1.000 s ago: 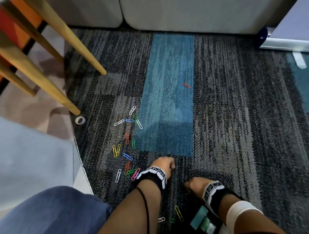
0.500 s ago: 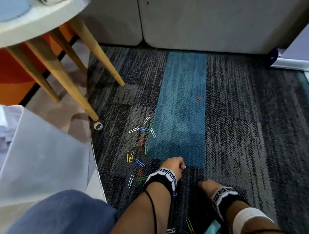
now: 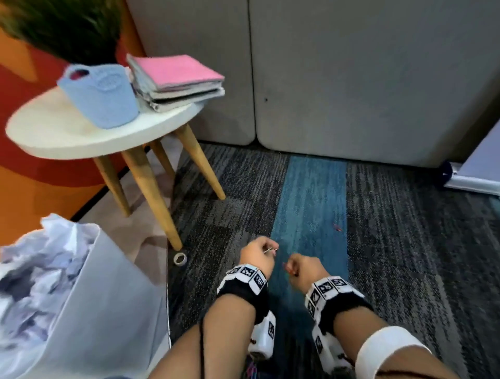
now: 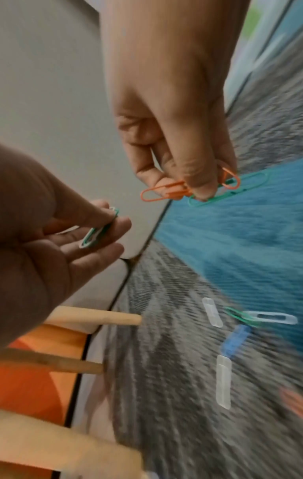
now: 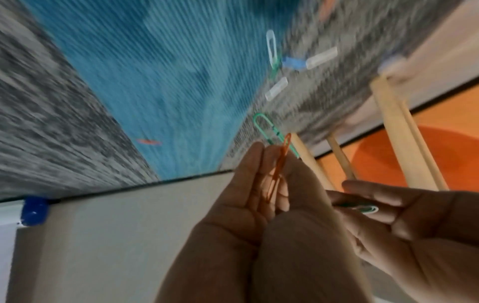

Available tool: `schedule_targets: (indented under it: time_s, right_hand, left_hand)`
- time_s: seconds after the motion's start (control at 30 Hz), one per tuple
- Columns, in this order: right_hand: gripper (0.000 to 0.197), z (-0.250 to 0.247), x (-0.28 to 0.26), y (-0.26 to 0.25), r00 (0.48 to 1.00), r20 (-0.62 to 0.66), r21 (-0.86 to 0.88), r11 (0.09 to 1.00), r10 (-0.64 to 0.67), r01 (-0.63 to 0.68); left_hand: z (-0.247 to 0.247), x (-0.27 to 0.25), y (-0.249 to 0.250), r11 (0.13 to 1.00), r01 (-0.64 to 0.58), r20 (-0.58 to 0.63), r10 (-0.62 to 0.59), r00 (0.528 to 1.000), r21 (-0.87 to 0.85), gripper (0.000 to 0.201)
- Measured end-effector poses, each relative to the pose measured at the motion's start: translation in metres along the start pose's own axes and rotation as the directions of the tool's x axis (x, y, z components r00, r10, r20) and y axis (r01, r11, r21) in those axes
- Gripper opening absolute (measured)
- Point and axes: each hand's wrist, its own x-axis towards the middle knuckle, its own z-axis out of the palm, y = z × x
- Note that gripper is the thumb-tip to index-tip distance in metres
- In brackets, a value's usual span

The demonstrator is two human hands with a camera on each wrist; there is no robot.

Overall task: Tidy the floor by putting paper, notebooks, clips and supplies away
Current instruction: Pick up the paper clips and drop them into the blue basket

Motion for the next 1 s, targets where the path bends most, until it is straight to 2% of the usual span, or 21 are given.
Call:
schedule_targets:
  time_s: [0.07, 0.2, 0.3, 0.4, 0.6, 0.77, 0.8, 0.87, 1.0]
  right_hand:
    - [0.035, -0.024, 0.018, -0.023, 0.996, -0.074, 0.042, 0.997, -0.057, 0.061]
    - [0.034, -0.08, 0.04, -0.089, 0.964, -0.211, 0.055, 0.983, -0.16, 0.175]
    - [0.028, -0.119, 0.048, -0.148, 0.9, -0.33, 0.091, 0.94, -0.283, 0.328]
    - [0.021, -0.148, 0.054, -0.207, 0.843, -0.391, 0.103, 0.892, -0.37, 0.44]
    - [0.021, -0.177, 0.068, -0.324, 0.736, -0.454, 0.136, 0.777, -0.503, 0.615]
    - [0.014, -0.185, 0.084, -0.403, 0.648, -0.517, 0.08, 0.723, -0.559, 0.687]
    - [0.015, -0.184, 0.089, -0.415, 0.636, -0.535, 0.081, 0.716, -0.556, 0.694]
    - [0.015, -0.182, 0.098, -0.432, 0.629, -0.556, 0.076, 0.721, -0.543, 0.689]
    - [0.017, -0.168, 0.115, -0.454, 0.675, -0.517, -0.009, 0.792, -0.526, 0.61]
  left_hand:
    - [-0.032, 0.014, 0.019, 0.998, -0.06, -0.068, 0.058, 0.996, -0.024, 0.031]
    - [-0.103, 0.028, 0.058, 0.973, -0.206, -0.22, 0.179, 0.959, -0.107, 0.031]
    - [-0.157, 0.036, 0.083, 0.935, -0.305, -0.333, 0.232, 0.914, -0.184, 0.028]
    - [-0.213, 0.045, 0.101, 0.905, -0.364, -0.419, 0.249, 0.873, -0.22, 0.027]
    - [-0.314, 0.059, 0.115, 0.907, -0.409, -0.655, 0.247, 0.714, -0.104, 0.018]
    - [-0.381, 0.067, 0.11, 0.919, -0.39, -0.743, 0.223, 0.631, -0.055, 0.01]
    - [-0.39, 0.07, 0.108, 0.927, -0.373, -0.747, 0.223, 0.627, -0.036, 0.008]
    - [-0.401, 0.076, 0.104, 0.948, -0.318, -0.728, 0.216, 0.65, -0.003, 0.006]
    - [-0.414, 0.091, 0.093, 0.966, -0.258, -0.645, 0.209, 0.735, 0.02, 0.012]
